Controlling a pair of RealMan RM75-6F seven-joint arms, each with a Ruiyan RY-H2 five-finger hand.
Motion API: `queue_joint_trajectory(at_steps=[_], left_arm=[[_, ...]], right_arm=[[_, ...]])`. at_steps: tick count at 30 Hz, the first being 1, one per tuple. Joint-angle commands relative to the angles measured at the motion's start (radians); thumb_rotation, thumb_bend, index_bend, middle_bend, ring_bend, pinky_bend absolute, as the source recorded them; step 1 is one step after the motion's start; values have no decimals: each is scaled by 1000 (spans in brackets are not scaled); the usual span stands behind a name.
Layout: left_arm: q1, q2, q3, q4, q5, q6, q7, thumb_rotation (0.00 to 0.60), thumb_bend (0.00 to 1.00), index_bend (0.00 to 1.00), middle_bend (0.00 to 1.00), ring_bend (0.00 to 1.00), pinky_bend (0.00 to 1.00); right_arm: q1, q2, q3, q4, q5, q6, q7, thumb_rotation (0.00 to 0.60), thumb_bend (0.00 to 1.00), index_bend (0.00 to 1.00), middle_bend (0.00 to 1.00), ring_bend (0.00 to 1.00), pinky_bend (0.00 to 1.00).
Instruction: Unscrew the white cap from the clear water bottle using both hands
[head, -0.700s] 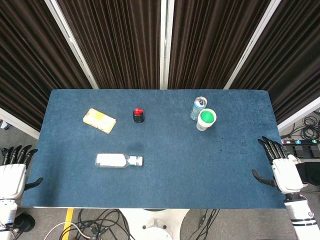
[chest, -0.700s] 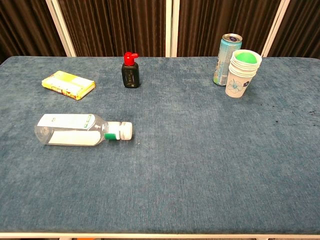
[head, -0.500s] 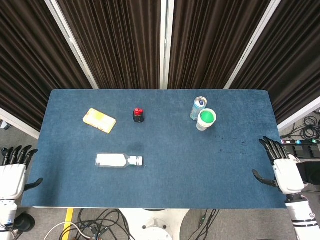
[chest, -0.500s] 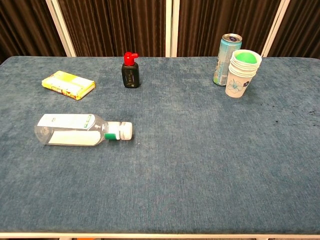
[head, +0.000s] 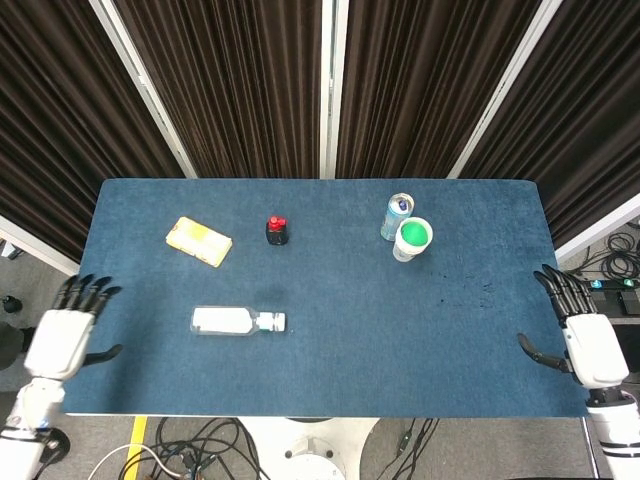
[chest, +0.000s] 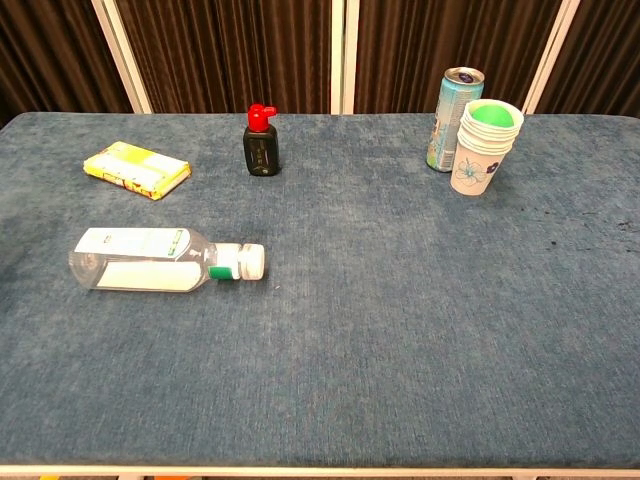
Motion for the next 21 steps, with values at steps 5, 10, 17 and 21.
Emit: queue_joint_trajectory(at_steps=[5, 10, 17, 21], left_arm=[[-223, -74, -49, -53, -70, -311, 66, 600, 61, 156, 123, 53, 75], [-328, -194, -91, 10, -230, -453, 111, 600, 59, 144, 123, 53, 84], [-394, -328, -98, 137, -418, -489, 226, 600, 56, 144, 130, 53, 110], [-397, -364, -75, 145, -471, -461, 270, 600, 55, 147, 141, 55, 123]], right_arm=[[13, 5, 3, 8, 0, -15, 20, 600, 198, 18, 0, 0, 0], [14, -7, -2, 21, 4, -23, 29, 600, 198, 18, 0, 0, 0], [14, -11, -5, 33, 19, -34, 37, 600, 198, 18, 0, 0, 0], [16, -14, -7, 38, 25, -44, 40, 600, 198, 18, 0, 0, 0]])
